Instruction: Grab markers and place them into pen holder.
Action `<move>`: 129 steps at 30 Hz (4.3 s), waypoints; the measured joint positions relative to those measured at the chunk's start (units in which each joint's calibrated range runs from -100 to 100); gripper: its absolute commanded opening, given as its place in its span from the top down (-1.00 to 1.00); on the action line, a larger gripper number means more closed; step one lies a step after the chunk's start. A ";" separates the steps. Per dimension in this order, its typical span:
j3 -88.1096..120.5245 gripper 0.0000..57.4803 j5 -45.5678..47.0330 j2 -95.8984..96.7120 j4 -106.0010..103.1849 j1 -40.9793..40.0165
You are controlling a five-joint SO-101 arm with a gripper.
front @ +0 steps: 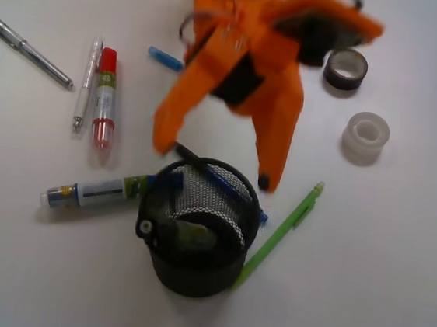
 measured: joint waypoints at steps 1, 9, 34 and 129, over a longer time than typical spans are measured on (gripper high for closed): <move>0.00 -0.08 1.81 -3.14 5.53 0.15; -0.36 -0.08 10.31 -14.11 35.51 5.18; -0.45 -0.07 -9.38 -3.48 86.91 12.95; -37.02 0.98 -12.01 -1.66 85.62 9.47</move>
